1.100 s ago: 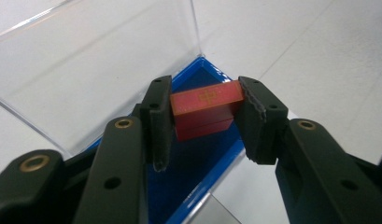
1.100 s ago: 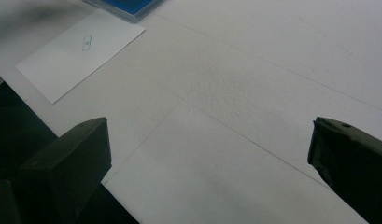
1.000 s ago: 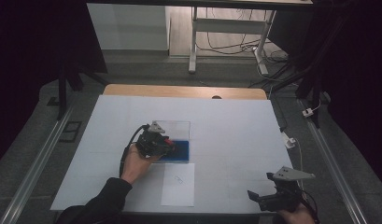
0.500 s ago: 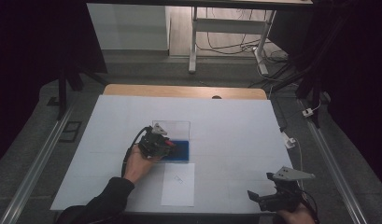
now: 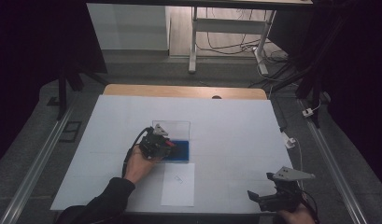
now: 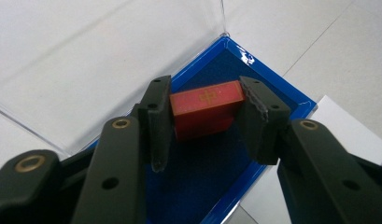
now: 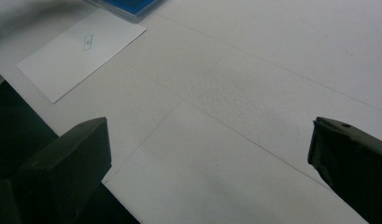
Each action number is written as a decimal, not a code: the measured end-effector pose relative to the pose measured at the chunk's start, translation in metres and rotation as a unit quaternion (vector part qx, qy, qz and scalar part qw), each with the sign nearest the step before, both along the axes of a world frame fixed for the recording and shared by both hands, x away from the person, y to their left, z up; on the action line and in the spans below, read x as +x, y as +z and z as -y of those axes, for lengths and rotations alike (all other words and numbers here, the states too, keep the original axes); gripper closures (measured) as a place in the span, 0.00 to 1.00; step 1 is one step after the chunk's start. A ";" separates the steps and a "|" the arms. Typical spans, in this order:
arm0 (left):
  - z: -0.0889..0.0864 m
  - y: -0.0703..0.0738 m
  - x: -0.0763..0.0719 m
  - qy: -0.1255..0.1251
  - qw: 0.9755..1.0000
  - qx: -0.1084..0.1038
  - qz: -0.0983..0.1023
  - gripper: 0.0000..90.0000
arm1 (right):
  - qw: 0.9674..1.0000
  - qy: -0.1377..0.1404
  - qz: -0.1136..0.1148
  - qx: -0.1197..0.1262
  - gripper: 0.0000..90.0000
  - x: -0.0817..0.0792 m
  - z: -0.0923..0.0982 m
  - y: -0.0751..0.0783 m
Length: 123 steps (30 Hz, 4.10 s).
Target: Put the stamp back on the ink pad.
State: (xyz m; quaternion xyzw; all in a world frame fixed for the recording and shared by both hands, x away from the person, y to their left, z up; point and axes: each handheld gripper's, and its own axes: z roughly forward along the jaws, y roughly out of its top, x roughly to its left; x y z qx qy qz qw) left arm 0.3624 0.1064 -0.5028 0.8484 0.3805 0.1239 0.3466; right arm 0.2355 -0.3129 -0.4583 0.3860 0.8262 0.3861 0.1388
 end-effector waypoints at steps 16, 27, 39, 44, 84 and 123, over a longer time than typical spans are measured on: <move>-0.001 0.006 -0.001 0.005 1.000 -0.015 0.003 0.46 | 1.000 0.000 0.000 0.000 0.00 0.000 0.000 0.000; -0.002 0.016 -0.005 0.002 0.999 -0.034 0.006 0.26 | 1.000 -0.002 0.001 0.003 0.00 0.000 0.001 0.000; -0.007 0.029 -0.012 -0.005 0.999 -0.045 -0.006 0.08 | 1.000 -0.002 0.001 0.003 0.00 -0.001 0.001 0.000; -0.013 0.034 -0.015 -0.003 0.998 -0.060 -0.013 0.06 | 1.000 -0.001 0.002 0.002 0.00 -0.001 0.001 0.000; -0.077 0.048 -0.091 -0.006 0.994 -0.108 -0.001 0.00 | 1.000 -0.007 -0.004 0.005 0.00 0.000 0.001 0.000; -0.139 0.027 -0.168 0.088 0.994 -0.056 -0.016 0.00 | 1.000 -0.009 -0.007 0.004 0.00 0.001 0.000 0.000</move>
